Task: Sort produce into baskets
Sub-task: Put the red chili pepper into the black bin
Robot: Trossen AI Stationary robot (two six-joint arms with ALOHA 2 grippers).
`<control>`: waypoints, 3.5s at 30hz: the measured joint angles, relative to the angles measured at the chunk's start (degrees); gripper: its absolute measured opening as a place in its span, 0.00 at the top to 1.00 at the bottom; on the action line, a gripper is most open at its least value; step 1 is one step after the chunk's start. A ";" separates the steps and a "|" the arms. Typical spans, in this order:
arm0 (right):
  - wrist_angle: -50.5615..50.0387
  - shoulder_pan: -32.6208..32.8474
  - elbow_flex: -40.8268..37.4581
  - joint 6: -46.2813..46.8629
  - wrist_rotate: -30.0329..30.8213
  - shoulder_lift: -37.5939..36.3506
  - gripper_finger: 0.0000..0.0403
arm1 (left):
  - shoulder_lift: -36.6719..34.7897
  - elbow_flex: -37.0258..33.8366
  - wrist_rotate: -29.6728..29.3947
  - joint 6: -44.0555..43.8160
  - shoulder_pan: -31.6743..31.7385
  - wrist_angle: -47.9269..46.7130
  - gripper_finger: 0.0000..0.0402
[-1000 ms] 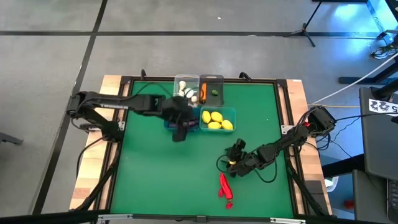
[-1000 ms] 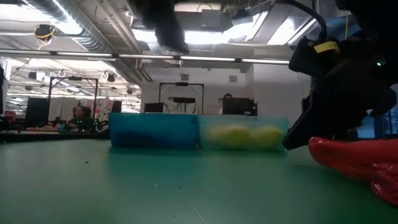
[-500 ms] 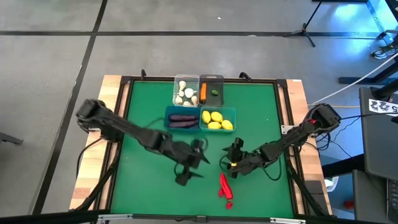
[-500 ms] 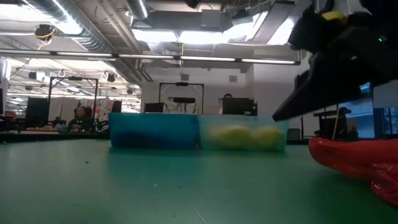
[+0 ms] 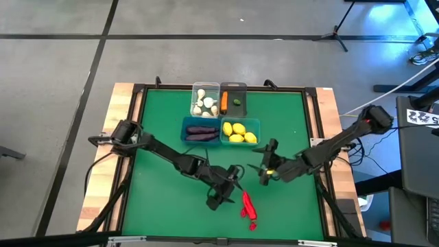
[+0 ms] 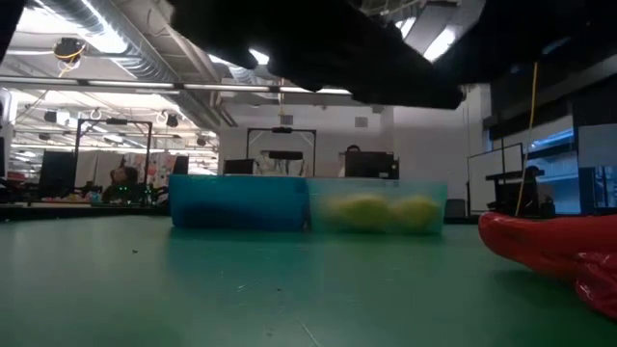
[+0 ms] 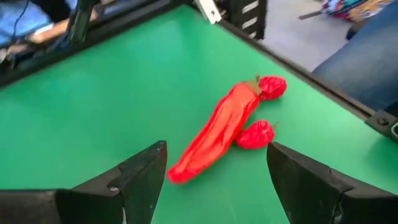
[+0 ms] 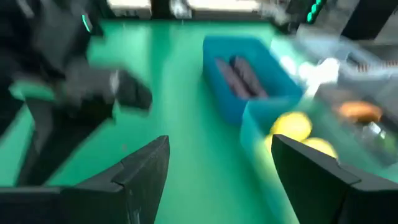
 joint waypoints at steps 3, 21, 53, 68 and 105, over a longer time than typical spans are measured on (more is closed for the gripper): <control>-0.31 0.00 0.04 -2.13 0.00 -3.80 0.30 | 0.04 0.06 5.10 2.08 1.98 0.86 0.32; -0.24 0.00 0.04 -6.36 0.08 -6.65 0.30 | 11.34 7.66 18.33 8.97 7.37 6.46 0.32; -27.14 3.79 0.04 -5.06 9.56 -42.59 0.30 | 14.18 9.85 21.70 11.45 8.50 7.46 0.32; -31.87 4.90 -0.02 -0.10 8.31 -42.89 0.30 | 20.09 14.67 26.83 9.62 8.68 6.64 0.32; -31.41 4.90 -0.02 0.97 8.27 -40.92 0.30 | 24.39 15.80 29.74 4.78 9.55 6.56 0.49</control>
